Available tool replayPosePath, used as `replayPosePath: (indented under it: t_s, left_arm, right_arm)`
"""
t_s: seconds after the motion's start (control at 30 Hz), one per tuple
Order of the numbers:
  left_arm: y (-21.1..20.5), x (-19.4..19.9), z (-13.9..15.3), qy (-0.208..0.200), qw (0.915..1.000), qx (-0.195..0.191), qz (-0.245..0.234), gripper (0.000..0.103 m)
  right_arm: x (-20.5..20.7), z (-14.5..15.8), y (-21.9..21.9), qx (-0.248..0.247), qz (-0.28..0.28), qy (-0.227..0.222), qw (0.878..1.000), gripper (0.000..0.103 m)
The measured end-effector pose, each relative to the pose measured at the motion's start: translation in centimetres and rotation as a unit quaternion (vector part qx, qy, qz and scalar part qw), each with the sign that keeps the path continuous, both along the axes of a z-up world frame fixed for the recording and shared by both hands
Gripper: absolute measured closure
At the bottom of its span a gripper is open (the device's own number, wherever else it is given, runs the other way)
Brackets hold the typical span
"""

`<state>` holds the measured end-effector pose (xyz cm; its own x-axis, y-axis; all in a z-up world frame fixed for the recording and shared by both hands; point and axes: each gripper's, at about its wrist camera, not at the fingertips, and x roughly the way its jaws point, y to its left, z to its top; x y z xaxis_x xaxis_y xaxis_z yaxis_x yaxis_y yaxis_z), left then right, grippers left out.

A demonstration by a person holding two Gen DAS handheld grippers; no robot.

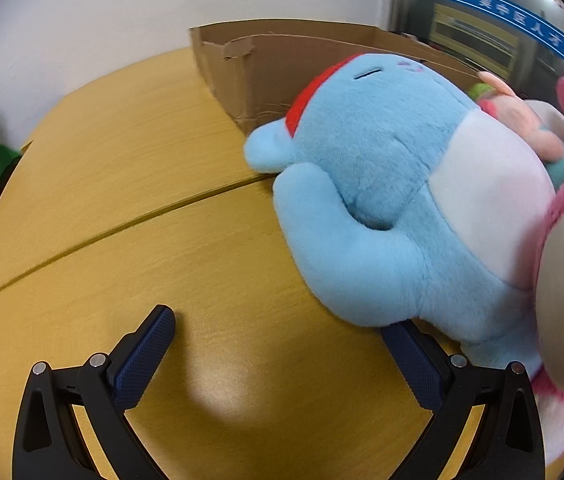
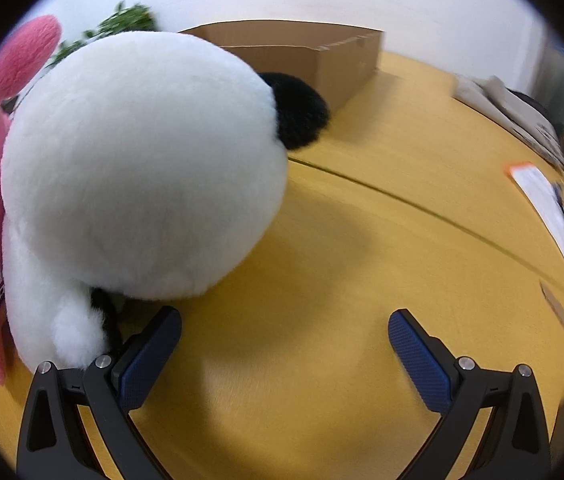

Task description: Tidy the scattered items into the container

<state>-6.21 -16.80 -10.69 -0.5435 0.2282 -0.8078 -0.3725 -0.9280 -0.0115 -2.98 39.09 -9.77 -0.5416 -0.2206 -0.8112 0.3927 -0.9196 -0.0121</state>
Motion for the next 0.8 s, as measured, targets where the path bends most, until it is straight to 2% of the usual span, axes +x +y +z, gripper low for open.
replayPosePath:
  t_s: [0.13,0.2,0.3,0.4,0.5,0.57,0.63,0.7,0.8]
  left_arm:
    - [-0.4,0.3,0.2,-0.02,0.9998,-0.008,0.001,0.0]
    - [-1.4,0.9,0.2,-0.016,0.9992,-0.011,0.035,0.0]
    - [-3.7,2.7,1.0,-0.008,0.9939,0.002,0.11,0.0]
    - [-5.7,6.5,4.0,0.04,0.9809,0.034,0.187,0.0]
    - [-5.3,11.1,8.4,0.113,0.9683,0.04,0.219,0.0]
    - [-4.6,13.8,11.4,0.156,0.9606,0.049,0.225,0.0]
    - [-2.7,15.4,14.5,0.188,0.957,0.066,0.211,0.0]
    - [-0.4,16.1,16.7,0.201,0.9586,0.085,0.183,0.0]
    - [3.0,16.6,17.8,0.189,0.9654,0.1,0.149,0.0]
  right_arm:
    - [2.2,0.1,0.8,0.002,-0.074,0.003,0.997,0.0]
    - [4.0,0.5,1.3,0.011,-0.129,0.016,0.991,0.0]
    - [7.8,2.5,1.0,0.013,-0.17,0.061,0.984,0.0]
    - [11.9,5.3,0.2,-0.001,-0.18,0.113,0.977,0.0]
    - [14.5,8.8,-0.9,-0.012,-0.186,0.153,0.97,0.0]
    - [15.4,11.5,-2.0,-0.043,-0.174,0.183,0.967,0.0]
    - [16.2,13.4,-3.4,-0.075,-0.164,0.201,0.963,0.0]
    - [16.1,14.8,-5.3,-0.097,-0.152,0.205,0.962,0.0]
    - [16.1,16.2,-9.0,-0.109,-0.128,0.21,0.963,0.0]
